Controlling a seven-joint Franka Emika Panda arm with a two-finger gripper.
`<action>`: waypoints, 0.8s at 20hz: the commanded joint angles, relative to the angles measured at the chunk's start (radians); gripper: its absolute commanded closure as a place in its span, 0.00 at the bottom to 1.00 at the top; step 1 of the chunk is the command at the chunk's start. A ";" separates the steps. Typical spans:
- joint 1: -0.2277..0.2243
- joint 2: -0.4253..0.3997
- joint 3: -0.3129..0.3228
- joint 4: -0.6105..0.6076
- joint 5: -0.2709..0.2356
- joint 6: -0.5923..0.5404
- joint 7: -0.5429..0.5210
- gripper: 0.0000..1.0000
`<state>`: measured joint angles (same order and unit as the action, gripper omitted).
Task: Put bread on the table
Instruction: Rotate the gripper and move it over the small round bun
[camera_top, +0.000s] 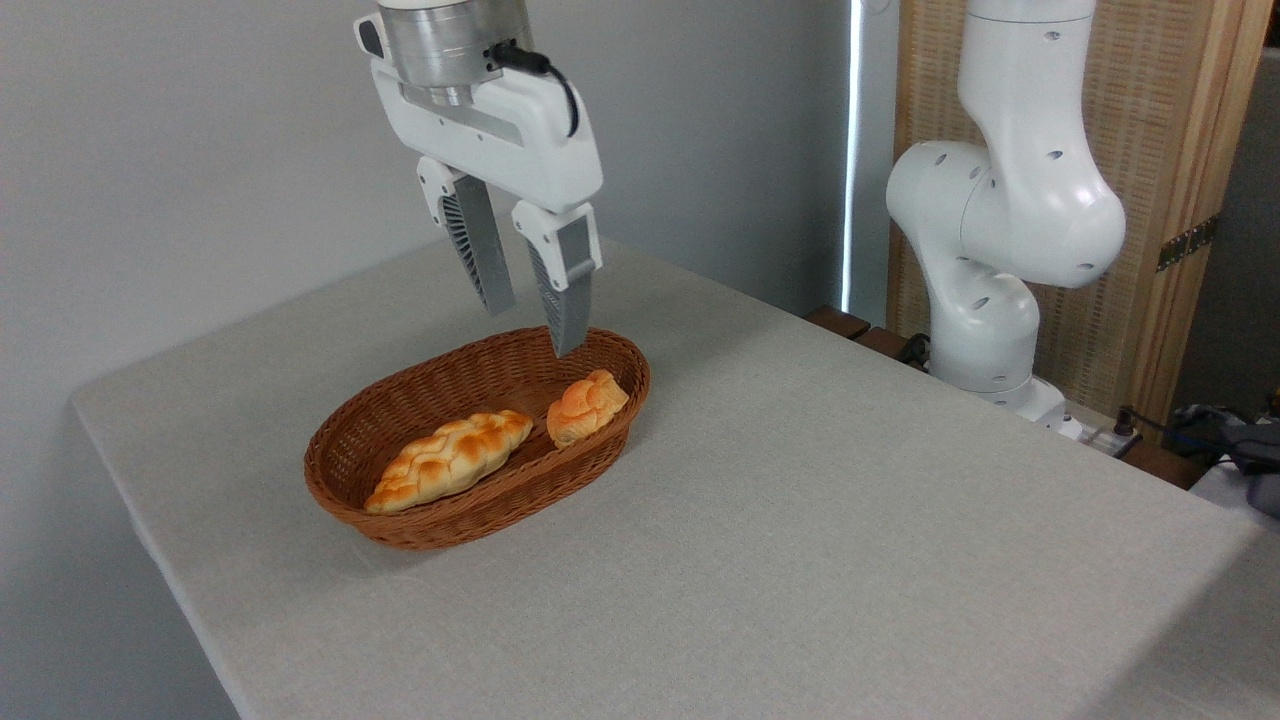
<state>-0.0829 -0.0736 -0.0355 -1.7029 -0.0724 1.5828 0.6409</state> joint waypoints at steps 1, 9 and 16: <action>-0.003 -0.048 -0.003 -0.050 -0.017 0.028 0.178 0.00; -0.003 -0.092 -0.034 -0.145 -0.010 0.022 0.606 0.00; -0.003 -0.140 -0.066 -0.248 -0.007 0.029 0.908 0.00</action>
<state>-0.0867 -0.1709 -0.0780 -1.8793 -0.0724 1.5890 1.4378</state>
